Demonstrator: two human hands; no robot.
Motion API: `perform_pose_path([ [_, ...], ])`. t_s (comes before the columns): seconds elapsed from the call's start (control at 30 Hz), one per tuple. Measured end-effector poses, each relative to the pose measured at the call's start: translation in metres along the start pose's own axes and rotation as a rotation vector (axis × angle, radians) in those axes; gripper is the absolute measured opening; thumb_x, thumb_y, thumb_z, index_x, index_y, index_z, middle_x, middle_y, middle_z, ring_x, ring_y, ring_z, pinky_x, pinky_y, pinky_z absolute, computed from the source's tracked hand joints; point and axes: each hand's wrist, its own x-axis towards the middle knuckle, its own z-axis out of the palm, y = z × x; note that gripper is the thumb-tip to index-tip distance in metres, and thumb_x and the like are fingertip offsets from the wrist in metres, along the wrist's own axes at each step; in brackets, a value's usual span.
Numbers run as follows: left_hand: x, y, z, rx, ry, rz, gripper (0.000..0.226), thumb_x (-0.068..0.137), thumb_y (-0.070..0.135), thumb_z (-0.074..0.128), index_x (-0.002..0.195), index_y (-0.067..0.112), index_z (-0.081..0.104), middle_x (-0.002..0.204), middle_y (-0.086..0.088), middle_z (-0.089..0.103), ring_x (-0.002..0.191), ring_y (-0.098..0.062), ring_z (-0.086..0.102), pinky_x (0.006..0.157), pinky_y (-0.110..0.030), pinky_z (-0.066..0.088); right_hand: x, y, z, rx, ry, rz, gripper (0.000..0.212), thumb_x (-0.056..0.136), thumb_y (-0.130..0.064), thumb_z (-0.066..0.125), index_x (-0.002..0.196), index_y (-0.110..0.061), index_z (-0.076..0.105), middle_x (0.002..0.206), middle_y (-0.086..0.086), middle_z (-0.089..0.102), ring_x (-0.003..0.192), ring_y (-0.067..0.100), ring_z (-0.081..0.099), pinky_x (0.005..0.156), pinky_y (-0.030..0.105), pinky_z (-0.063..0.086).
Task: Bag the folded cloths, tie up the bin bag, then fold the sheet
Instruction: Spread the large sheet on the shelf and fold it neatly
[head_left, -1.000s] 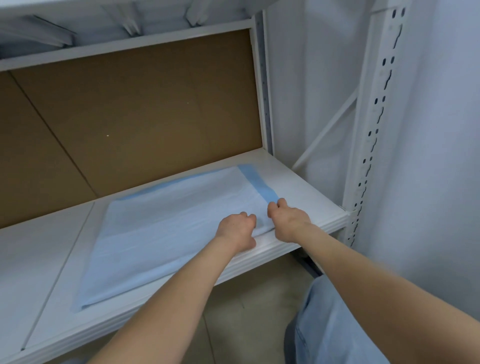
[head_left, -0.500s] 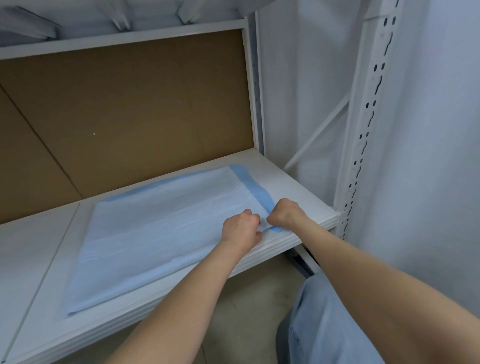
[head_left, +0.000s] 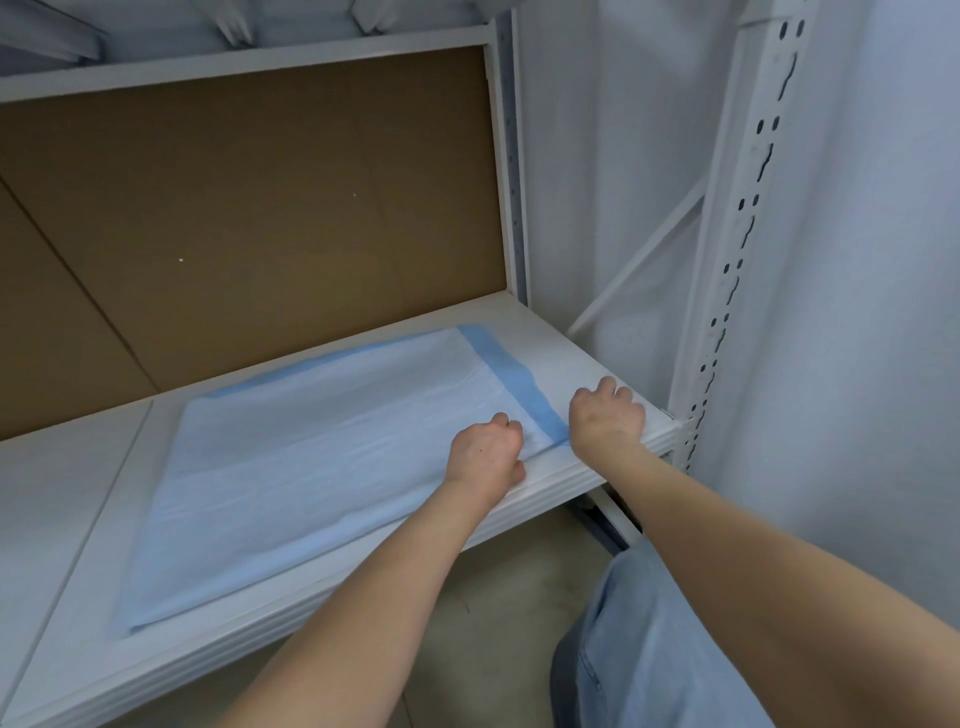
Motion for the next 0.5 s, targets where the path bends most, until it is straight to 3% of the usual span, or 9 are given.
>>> perform_pose_path([
  [0.1, 0.000, 0.000, 0.001, 0.005, 0.007, 0.000, 0.027, 0.089, 0.017, 0.052, 0.114, 0.007, 0.055, 0.113, -0.009, 0.055, 0.094, -0.030, 0.060, 0.066, -0.030, 0.036, 0.006, 0.001, -0.014, 0.185, 0.057, 0.035, 0.035, 0.089, -0.006, 0.052, 0.124, -0.006, 0.051, 0.130, 0.014, 0.046, 0.115, 0.030, 0.051, 0.083, 0.033, 0.043],
  [0.23, -0.001, 0.002, 0.002, 0.022, 0.019, -0.002, 0.027, 0.089, 0.014, 0.050, 0.115, 0.006, 0.054, 0.114, -0.009, 0.055, 0.094, -0.032, 0.061, 0.066, -0.031, 0.035, 0.007, -0.013, -0.016, 0.467, -0.085, 0.054, 0.013, 0.092, -0.021, 0.048, 0.096, -0.011, 0.055, 0.108, 0.010, 0.061, 0.094, 0.029, 0.060, 0.071, 0.029, 0.042],
  [0.37, -0.001, 0.002, 0.001, 0.019, 0.046, -0.010, 0.035, 0.090, 0.012, 0.046, 0.124, 0.006, 0.051, 0.118, -0.009, 0.054, 0.092, -0.031, 0.063, 0.066, -0.031, 0.036, 0.009, -0.025, -0.004, 0.816, -0.227, 0.135, 0.031, 0.085, -0.041, 0.062, 0.084, -0.011, 0.052, 0.081, 0.005, 0.060, 0.063, 0.020, 0.059, 0.058, 0.025, 0.047],
  [0.5, -0.001, -0.001, 0.001, 0.019, 0.052, 0.003, 0.038, 0.091, 0.012, 0.045, 0.128, 0.005, 0.049, 0.122, -0.009, 0.053, 0.091, -0.031, 0.063, 0.066, -0.031, 0.036, 0.011, -0.033, -0.004, 1.064, -0.365, 0.234, 0.023, 0.077, -0.022, 0.071, 0.077, -0.009, 0.052, 0.072, 0.008, 0.056, 0.066, 0.020, 0.058, 0.066, 0.028, 0.057],
])
